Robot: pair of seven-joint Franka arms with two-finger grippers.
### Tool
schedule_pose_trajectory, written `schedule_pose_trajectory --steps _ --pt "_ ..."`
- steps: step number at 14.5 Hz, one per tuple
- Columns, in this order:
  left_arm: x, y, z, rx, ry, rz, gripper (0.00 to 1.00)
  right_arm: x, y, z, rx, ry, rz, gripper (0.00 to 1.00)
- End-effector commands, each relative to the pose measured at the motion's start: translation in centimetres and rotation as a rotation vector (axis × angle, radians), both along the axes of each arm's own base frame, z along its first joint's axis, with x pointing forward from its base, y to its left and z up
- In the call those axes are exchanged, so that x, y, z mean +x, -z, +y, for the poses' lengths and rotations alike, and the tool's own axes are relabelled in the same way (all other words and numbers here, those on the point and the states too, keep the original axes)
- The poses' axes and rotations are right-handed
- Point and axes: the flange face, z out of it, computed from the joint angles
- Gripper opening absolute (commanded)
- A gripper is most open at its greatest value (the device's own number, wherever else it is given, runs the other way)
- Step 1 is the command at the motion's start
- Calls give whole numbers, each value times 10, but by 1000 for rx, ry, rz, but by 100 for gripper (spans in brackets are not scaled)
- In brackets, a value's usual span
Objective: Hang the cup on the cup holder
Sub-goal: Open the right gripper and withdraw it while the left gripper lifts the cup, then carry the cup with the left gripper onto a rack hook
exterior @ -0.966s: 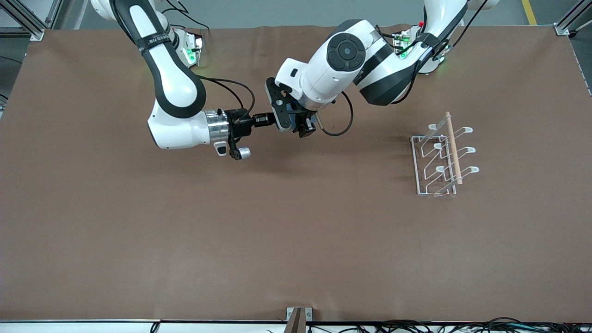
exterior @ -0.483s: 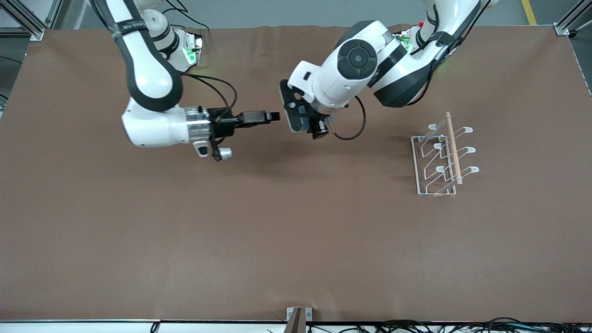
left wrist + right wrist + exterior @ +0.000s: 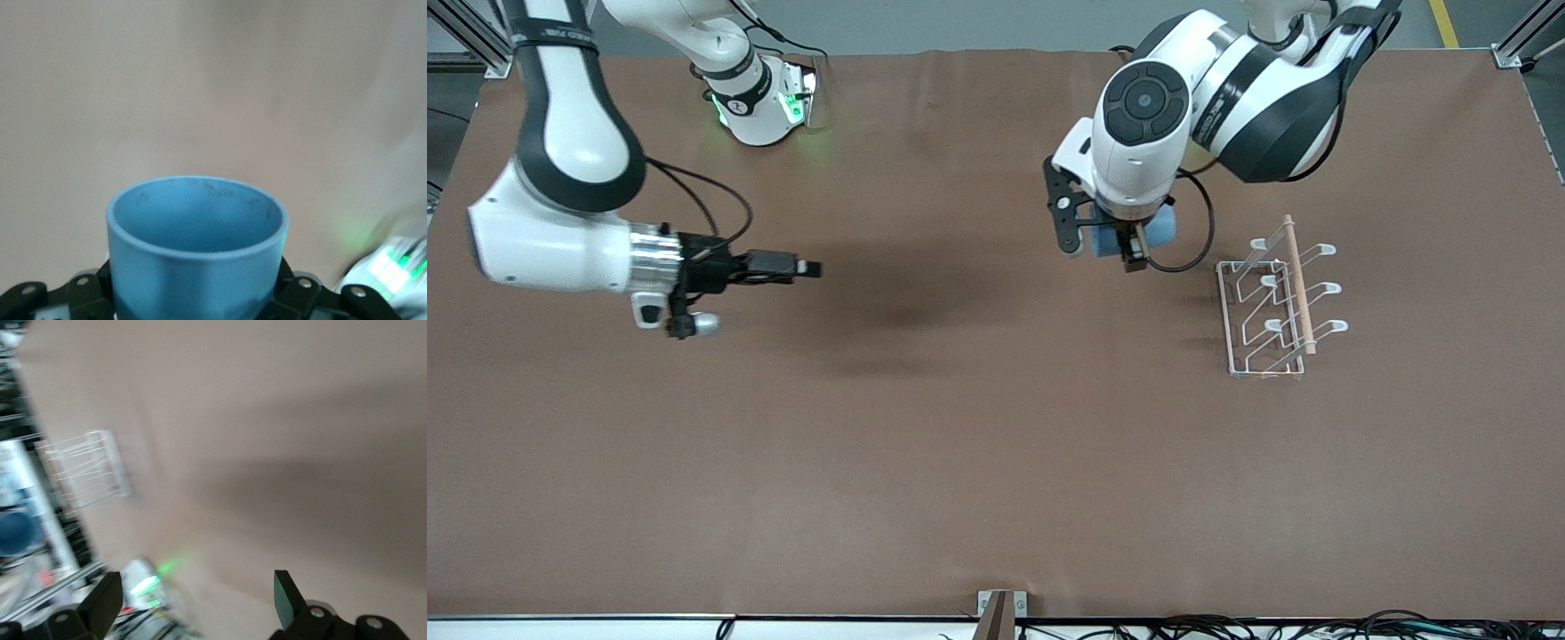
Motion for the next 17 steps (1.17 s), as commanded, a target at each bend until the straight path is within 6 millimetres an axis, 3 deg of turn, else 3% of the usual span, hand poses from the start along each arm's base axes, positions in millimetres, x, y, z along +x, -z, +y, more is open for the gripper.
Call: schedule_pose_trajectory --steps 1,3,6,7,9,11,14,17 --pt "0 -4 22 230 113 -33 0 12 -27 -48 -224 -34 -67 100" --pt "1 16 39 442 157 -67 0 21 -43 -82 -382 -62 -113 100" --pt "6 58 55 654 224 -117 0 26 -58 -113 -611 -110 -181 100" --pt "6 76 63 737 253 -121 0 27 -70 -116 -630 -107 -212 100" --pt "10 100 69 825 282 -146 0 35 -112 -121 -691 -117 -247 100" --pt "16 131 78 918 305 -156 1 29 -158 -123 -721 -134 -220 100" --pt "23 183 91 1090 293 -180 2 16 -204 -120 -710 -108 -277 100" --pt "30 222 107 1196 287 -193 3 -3 -218 -123 -689 73 -189 100"
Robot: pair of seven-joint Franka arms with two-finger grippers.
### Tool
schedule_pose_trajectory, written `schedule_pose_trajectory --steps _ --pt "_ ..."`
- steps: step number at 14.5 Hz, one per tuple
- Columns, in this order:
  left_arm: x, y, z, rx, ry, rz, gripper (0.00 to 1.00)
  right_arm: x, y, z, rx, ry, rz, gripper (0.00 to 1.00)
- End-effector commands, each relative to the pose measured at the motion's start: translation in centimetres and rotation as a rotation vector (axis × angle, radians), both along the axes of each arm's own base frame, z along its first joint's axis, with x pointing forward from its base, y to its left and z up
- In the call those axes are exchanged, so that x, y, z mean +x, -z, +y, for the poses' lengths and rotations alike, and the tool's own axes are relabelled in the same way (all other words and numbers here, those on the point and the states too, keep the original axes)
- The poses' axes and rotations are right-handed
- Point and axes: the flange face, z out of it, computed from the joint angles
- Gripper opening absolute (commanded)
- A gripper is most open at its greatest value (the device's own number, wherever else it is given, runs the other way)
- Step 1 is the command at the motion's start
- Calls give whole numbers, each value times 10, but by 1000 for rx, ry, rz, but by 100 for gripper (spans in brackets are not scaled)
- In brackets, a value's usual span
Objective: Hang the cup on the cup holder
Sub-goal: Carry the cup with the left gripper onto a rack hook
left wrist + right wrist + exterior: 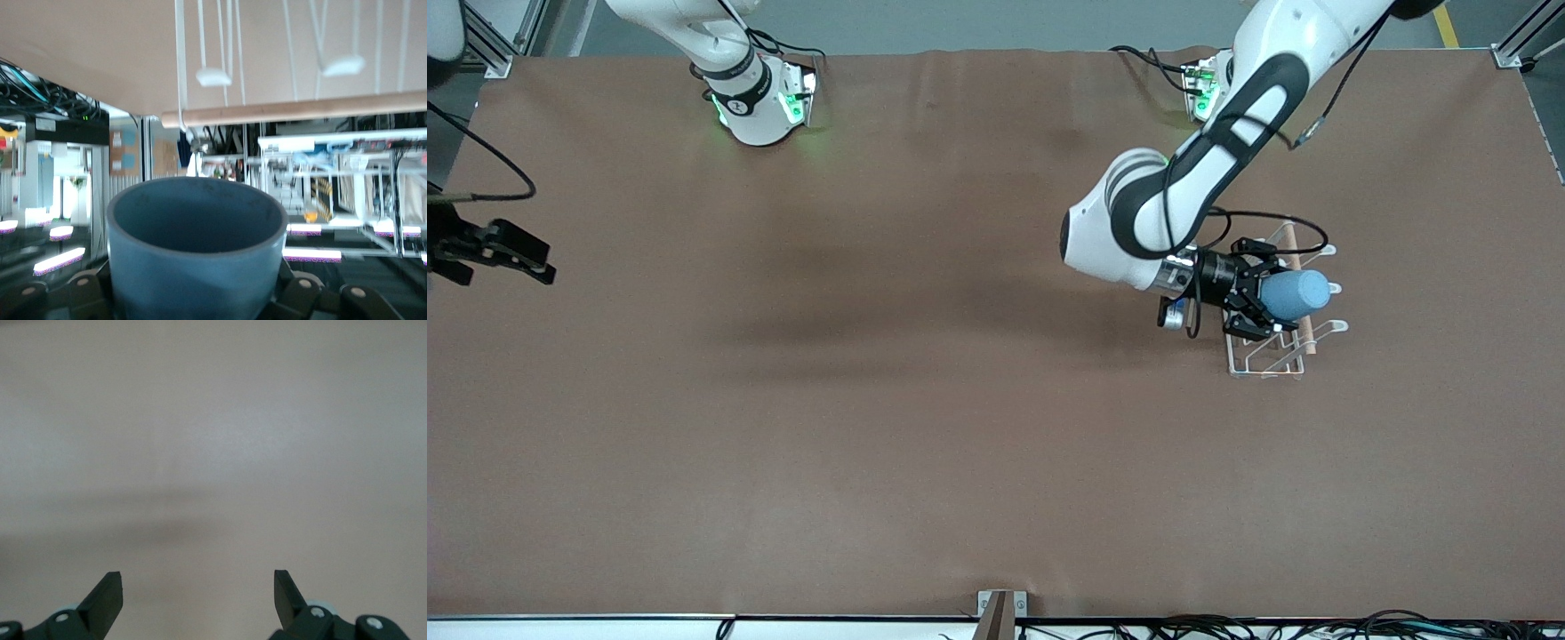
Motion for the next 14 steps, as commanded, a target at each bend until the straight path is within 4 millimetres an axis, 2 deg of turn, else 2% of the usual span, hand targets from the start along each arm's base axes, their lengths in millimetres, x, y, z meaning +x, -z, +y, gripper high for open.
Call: schedule_pose_trajectory --steps 1,4,5,6,7,9,11,12,13,14 --pt "8 22 13 78 -3 -22 4 -16 -6 0 48 106 28 100" --pt "4 57 21 125 8 19 6 -16 -11 -5 60 114 19 100" --pt "2 61 23 129 8 21 7 -15 -14 -12 57 125 8 100" --pt "1 63 24 128 2 6 12 -15 -16 -20 61 138 2 100" --pt "0 65 26 131 -12 -2 21 -15 -16 -20 54 137 0 100" --pt "-3 71 30 137 -38 -48 47 -14 -14 -23 45 95 7 100" --pt "-6 71 35 121 -79 -65 64 -15 -12 -23 41 14 17 100" --pt "-4 70 37 111 -92 -82 77 -15 -12 -23 41 12 16 100" --pt "-4 68 37 99 -109 -97 100 -15 -12 -23 39 12 14 100" --pt "-3 63 38 83 -136 -101 100 -15 -12 -24 36 14 14 100"
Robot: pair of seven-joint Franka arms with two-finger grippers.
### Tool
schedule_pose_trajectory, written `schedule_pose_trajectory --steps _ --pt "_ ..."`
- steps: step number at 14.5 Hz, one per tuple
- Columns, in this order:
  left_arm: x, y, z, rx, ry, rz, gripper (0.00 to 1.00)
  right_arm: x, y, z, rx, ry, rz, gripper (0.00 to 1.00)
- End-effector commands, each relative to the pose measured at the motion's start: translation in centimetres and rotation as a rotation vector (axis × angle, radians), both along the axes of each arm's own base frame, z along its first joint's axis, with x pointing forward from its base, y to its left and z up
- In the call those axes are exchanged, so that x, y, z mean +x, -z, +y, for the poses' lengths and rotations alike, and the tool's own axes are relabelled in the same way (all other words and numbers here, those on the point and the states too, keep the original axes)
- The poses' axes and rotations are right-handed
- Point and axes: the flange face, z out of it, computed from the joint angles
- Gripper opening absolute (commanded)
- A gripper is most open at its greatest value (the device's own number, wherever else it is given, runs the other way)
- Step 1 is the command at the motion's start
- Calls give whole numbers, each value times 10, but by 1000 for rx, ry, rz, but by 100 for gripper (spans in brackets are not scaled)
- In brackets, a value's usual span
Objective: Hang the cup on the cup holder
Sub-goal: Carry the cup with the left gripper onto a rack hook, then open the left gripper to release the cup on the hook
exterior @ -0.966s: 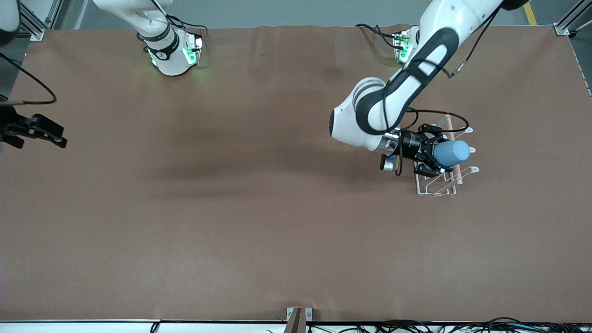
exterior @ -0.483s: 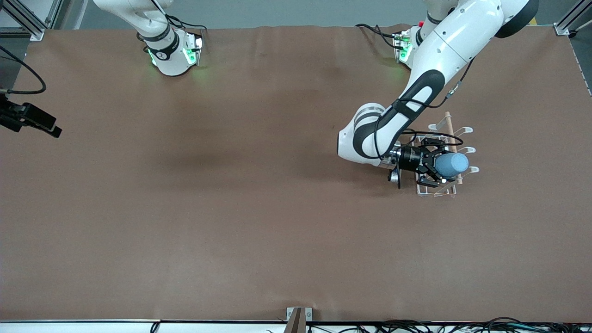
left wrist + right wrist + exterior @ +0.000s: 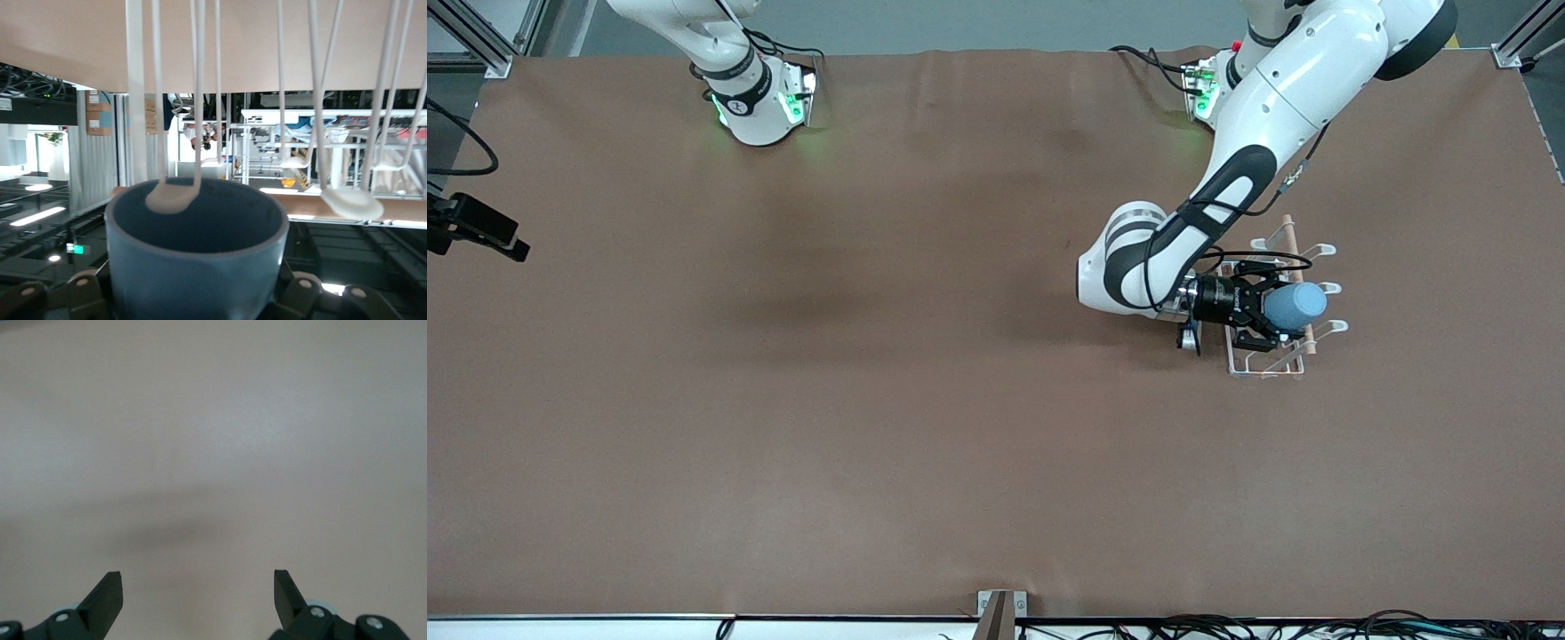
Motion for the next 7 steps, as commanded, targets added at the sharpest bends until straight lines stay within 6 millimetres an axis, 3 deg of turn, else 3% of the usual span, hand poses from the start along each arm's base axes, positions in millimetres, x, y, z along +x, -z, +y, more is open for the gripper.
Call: schedule_pose_trajectory --steps 1,4,5,7 --pt "5 -15 2 -29 -65 -30 100 -3 -3 -2 -1 -17 0 100" --pt "9 -25 0 -52 -86 -41 100 -3 -3 -4 -1 -14 -2 100" --pt "16 -39 -1 -75 -109 -67 100 -3 -4 -5 -1 -11 -5 100" --pt "41 -75 -6 -148 -94 -287 100 -2 -5 -4 -1 -12 -8 100"
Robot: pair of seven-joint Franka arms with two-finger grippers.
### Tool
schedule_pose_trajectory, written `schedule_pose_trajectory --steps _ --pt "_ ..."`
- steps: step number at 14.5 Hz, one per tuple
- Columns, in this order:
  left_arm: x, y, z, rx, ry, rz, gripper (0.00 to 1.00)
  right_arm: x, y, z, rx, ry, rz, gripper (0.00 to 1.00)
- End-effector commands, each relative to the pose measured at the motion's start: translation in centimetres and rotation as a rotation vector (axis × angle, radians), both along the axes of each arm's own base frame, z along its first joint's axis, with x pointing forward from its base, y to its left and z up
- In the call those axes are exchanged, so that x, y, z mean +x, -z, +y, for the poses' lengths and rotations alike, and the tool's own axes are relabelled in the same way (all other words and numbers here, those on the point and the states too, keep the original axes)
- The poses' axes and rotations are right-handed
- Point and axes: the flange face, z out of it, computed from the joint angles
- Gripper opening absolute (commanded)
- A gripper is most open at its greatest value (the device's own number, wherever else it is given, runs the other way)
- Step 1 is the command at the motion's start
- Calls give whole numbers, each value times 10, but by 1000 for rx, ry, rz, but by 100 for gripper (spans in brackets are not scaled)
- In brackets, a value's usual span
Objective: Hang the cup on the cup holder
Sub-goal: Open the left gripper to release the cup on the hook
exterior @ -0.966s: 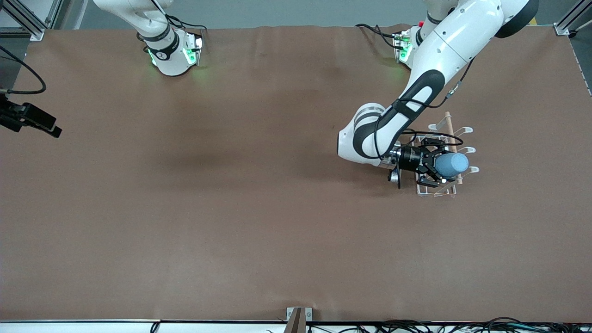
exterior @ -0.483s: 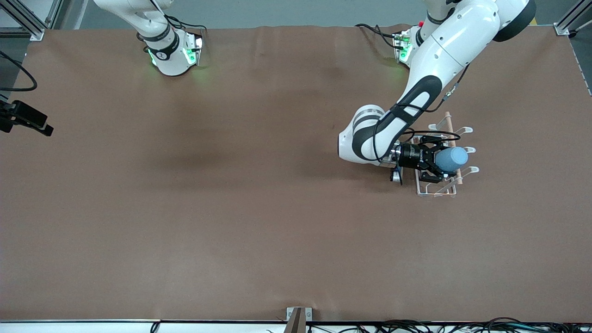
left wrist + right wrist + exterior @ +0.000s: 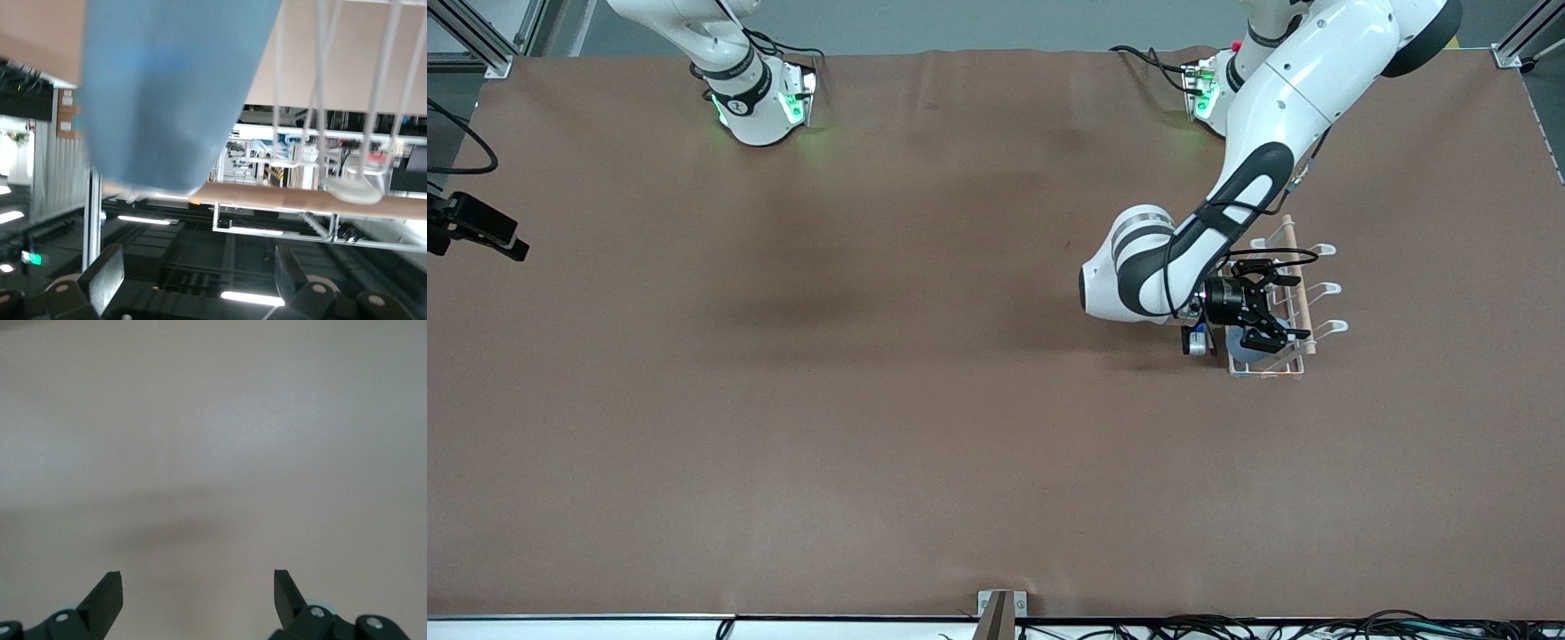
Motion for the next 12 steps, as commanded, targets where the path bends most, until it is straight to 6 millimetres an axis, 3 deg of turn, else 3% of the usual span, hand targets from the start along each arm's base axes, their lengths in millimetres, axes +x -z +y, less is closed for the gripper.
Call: schedule_pose_trajectory --steps 1,7,9,12 --pt "20 -50 -7 -92 -24 -184 100 -2 -4 -1 0 -11 -6 100" --pt "22 -106 -15 -263 -56 -268 100 -3 -4 -1 0 -11 -4 100" --pt "27 -130 -3 -335 -77 -305 100 -3 -3 -1 0 -10 0 100" --pt "31 -148 -1 -411 -82 -318 100 -3 -2 -1 2 -8 2 100"
